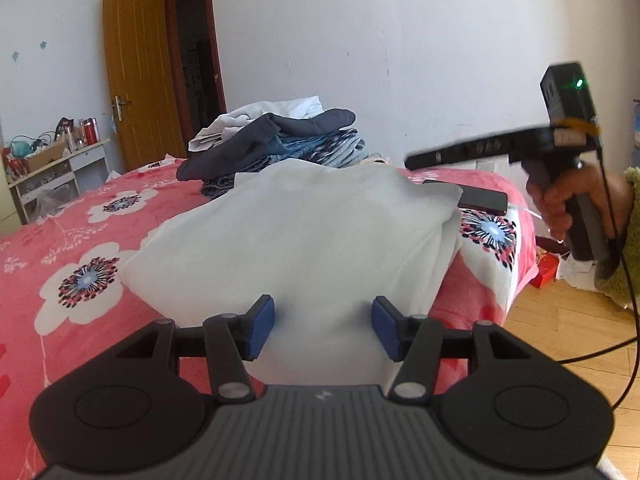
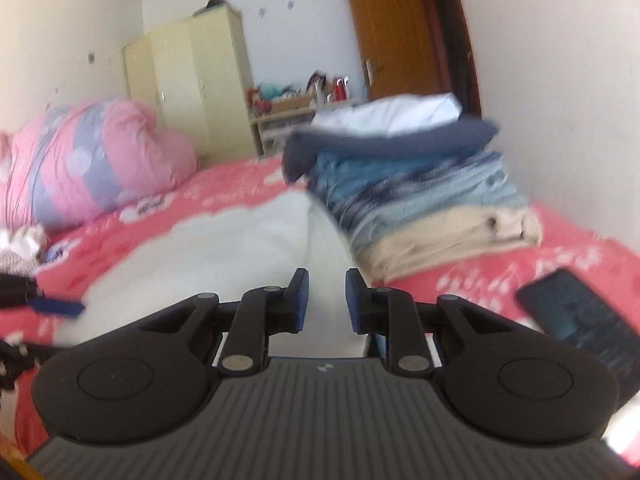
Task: Fold clothes
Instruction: 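Move both tools back toward the next cream garment on the bed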
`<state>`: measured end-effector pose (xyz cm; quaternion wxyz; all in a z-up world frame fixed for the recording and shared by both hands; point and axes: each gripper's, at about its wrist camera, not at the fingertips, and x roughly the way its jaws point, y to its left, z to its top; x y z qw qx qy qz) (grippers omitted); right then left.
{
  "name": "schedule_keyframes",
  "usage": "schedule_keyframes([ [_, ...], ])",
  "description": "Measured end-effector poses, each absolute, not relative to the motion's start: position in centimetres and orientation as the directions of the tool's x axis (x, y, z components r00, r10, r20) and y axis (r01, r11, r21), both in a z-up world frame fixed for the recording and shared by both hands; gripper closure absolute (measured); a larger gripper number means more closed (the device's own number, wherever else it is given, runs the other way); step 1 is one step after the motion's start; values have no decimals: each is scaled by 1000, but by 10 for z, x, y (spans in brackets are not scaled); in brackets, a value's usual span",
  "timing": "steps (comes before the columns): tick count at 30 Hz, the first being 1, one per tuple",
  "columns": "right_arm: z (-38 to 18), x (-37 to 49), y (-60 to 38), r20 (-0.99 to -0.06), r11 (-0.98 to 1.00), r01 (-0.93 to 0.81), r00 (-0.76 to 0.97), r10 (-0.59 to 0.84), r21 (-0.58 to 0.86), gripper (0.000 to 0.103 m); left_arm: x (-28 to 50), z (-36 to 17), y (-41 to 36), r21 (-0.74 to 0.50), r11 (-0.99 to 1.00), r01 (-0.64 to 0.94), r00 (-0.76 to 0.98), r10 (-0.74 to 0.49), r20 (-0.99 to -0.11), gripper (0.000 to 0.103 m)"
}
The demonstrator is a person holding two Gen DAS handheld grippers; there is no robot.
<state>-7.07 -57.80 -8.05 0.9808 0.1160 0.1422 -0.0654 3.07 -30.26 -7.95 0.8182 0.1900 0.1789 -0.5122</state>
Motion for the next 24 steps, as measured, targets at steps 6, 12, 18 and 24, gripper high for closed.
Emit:
schedule_keyframes([
  [6, -66, -45, -548, -287, 987, -99, 949, 133, 128, 84, 27, -82, -300, 121, 394, 911, 402, -785, -472, 43],
  [12, -92, 30, -595, -426, 977, 110, 905, -22, 184, 84, 27, -79, -300, 128, 376, 918, 390, -792, -470, 41],
  [18, -65, -25, -593, -296, 967, 30, 954, 48, 255, 84, 28, -79, -297, 133, 365, 921, 384, -798, -464, 40],
  [24, -78, -52, -565, -374, 968, -225, 893, 249, 107, 84, 28, -80, -299, 148, 353, 924, 380, -801, -463, 39],
])
